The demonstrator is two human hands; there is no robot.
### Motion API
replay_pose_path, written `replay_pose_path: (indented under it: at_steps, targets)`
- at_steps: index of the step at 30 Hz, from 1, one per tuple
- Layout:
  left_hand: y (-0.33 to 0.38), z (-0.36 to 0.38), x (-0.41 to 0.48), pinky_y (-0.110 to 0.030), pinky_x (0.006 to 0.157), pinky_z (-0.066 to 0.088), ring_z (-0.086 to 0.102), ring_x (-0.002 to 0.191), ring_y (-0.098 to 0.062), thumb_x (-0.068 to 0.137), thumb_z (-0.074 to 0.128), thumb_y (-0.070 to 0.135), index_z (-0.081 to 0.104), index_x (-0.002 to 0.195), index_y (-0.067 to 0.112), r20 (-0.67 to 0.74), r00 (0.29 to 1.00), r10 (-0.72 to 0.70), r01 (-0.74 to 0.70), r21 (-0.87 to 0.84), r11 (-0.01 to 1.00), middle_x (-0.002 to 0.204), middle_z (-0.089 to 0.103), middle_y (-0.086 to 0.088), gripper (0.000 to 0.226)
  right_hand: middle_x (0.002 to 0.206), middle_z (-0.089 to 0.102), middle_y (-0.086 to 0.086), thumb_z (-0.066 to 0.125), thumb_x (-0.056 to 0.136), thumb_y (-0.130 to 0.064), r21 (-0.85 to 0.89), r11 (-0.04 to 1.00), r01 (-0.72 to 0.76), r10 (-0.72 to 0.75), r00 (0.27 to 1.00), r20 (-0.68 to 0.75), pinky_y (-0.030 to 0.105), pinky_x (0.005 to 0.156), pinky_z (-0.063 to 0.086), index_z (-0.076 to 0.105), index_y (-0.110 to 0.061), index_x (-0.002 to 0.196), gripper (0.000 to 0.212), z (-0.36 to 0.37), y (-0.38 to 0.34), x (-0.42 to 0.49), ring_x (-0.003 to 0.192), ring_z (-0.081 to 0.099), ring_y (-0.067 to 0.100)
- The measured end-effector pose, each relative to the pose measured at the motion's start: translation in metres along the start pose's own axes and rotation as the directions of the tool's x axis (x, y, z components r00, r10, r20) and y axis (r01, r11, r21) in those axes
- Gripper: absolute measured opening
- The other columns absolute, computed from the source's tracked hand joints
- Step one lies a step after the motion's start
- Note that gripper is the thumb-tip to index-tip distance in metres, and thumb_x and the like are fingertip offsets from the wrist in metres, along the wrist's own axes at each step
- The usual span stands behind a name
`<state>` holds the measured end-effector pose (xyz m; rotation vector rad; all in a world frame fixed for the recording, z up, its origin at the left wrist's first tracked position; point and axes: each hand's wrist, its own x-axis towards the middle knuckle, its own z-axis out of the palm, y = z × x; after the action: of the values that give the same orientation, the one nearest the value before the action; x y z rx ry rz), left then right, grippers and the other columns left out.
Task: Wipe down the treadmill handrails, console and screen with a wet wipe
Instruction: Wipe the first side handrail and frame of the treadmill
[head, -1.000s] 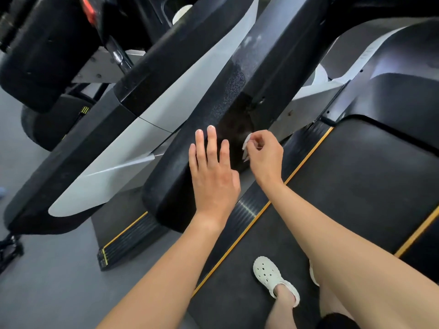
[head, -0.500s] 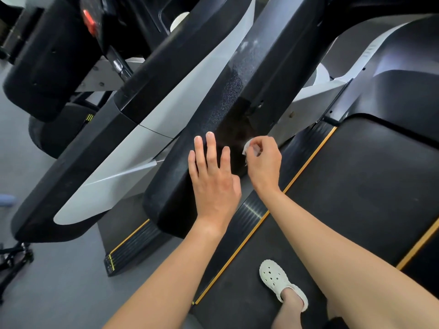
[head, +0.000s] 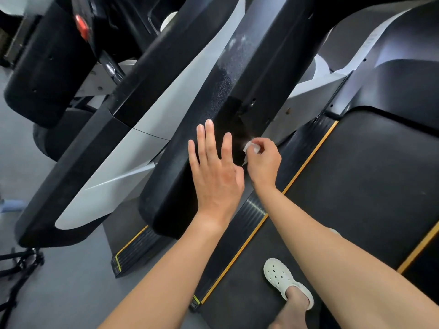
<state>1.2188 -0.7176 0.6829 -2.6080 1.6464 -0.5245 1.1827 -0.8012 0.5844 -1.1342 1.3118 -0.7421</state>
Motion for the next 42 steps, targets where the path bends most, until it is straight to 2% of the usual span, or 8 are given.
replay_pose_path:
  at_steps: [5, 10, 14, 19, 26, 33, 38, 42]
  targets:
    - [0.005, 0.005, 0.01, -0.058, 0.126, 0.013, 0.004, 0.158, -0.04, 0.092, 0.044, 0.021, 0.038, 0.154, 0.012, 0.035, 0.999, -0.01, 0.007, 0.09, 0.996, 0.169, 0.009, -0.025, 0.063, 0.105, 0.067, -0.009, 0.06, 0.1, -0.014, 0.078, 0.997, -0.03, 0.037, 0.994, -0.099, -0.003, 0.075, 0.043, 0.072, -0.019, 0.109, 0.015, 0.002, -0.009, 0.006, 0.095, 0.061, 0.003]
    - [0.003, 0.014, 0.01, -0.057, 0.126, 0.014, 0.009, 0.157, -0.042, 0.093, 0.051, 0.023, 0.039, 0.153, 0.014, 0.021, 1.0, -0.008, 0.005, 0.147, 0.989, 0.169, 0.011, -0.024, 0.061, 0.097, 0.065, -0.002, 0.06, 0.098, -0.009, -0.118, 0.979, -0.165, 0.178, 0.978, 0.11, 0.01, 0.067, 0.043, 0.065, -0.018, 0.1, 0.01, -0.006, 0.012, 0.021, 0.094, 0.065, 0.015]
    - [0.003, 0.019, 0.017, -0.056, 0.124, 0.02, 0.023, 0.154, -0.041, 0.089, 0.07, 0.019, 0.05, 0.142, 0.014, -0.053, 0.998, -0.032, 0.039, 0.129, 0.991, 0.163, 0.025, -0.022, 0.057, 0.098, 0.066, -0.006, 0.063, 0.097, -0.014, 0.032, 0.998, -0.053, 0.052, 0.998, 0.031, 0.007, 0.071, 0.047, 0.069, -0.021, 0.099, 0.01, -0.011, -0.01, 0.014, 0.088, 0.063, 0.004]
    - [-0.001, 0.021, 0.02, -0.054, 0.122, 0.022, 0.03, 0.15, -0.038, 0.088, 0.075, 0.02, 0.055, 0.135, 0.015, -0.088, 0.995, -0.038, 0.047, 0.109, 0.993, 0.16, 0.033, -0.019, 0.051, 0.106, 0.063, -0.004, 0.065, 0.097, -0.015, 0.112, 0.978, 0.176, -0.159, 0.977, -0.143, 0.008, 0.08, 0.047, 0.073, -0.017, 0.101, 0.009, -0.005, -0.031, 0.009, 0.095, 0.06, 0.0]
    - [-0.002, 0.019, 0.02, -0.053, 0.119, 0.026, 0.032, 0.147, -0.036, 0.086, 0.077, 0.016, 0.058, 0.129, 0.016, -0.103, 0.993, -0.057, 0.066, 0.09, 0.994, 0.158, 0.036, -0.016, 0.047, 0.098, 0.068, -0.01, 0.063, 0.095, -0.014, 0.12, 0.993, -0.004, 0.009, 0.999, -0.036, 0.032, 0.084, 0.061, 0.066, -0.023, 0.105, 0.013, -0.016, -0.027, 0.015, 0.091, 0.066, 0.007]
    - [-0.002, 0.014, 0.021, -0.053, 0.116, 0.031, 0.035, 0.145, -0.034, 0.081, 0.081, 0.011, 0.062, 0.124, 0.015, -0.109, 0.99, -0.088, 0.091, 0.026, 0.996, 0.155, 0.041, -0.014, 0.047, 0.098, 0.068, -0.007, 0.068, 0.094, -0.012, 0.197, 0.936, 0.292, -0.285, 0.956, -0.063, 0.018, 0.078, 0.054, 0.072, -0.017, 0.098, 0.007, -0.014, -0.063, 0.0, 0.093, 0.066, 0.011]
    - [-0.002, 0.012, 0.022, -0.052, 0.111, 0.037, 0.036, 0.143, -0.033, 0.082, 0.079, 0.011, 0.063, 0.12, 0.017, -0.093, 0.991, -0.097, 0.099, 0.021, 0.995, 0.154, 0.036, -0.01, 0.042, 0.103, 0.064, -0.008, 0.069, 0.095, -0.013, 0.084, 0.983, 0.162, -0.161, 0.987, -0.018, 0.023, 0.083, 0.057, 0.076, -0.018, 0.098, 0.008, -0.026, -0.035, 0.013, 0.093, 0.063, 0.0]
    - [-0.001, 0.011, 0.023, -0.052, 0.111, 0.036, 0.037, 0.144, -0.033, 0.081, 0.081, 0.011, 0.062, 0.121, 0.017, -0.088, 0.99, -0.106, 0.107, 0.01, 0.994, 0.154, 0.037, -0.011, 0.044, 0.097, 0.067, -0.009, 0.068, 0.094, -0.011, 0.129, 0.948, 0.29, -0.286, 0.957, -0.046, 0.017, 0.077, 0.052, 0.076, -0.017, 0.095, 0.01, -0.019, -0.063, 0.007, 0.092, 0.064, 0.005]
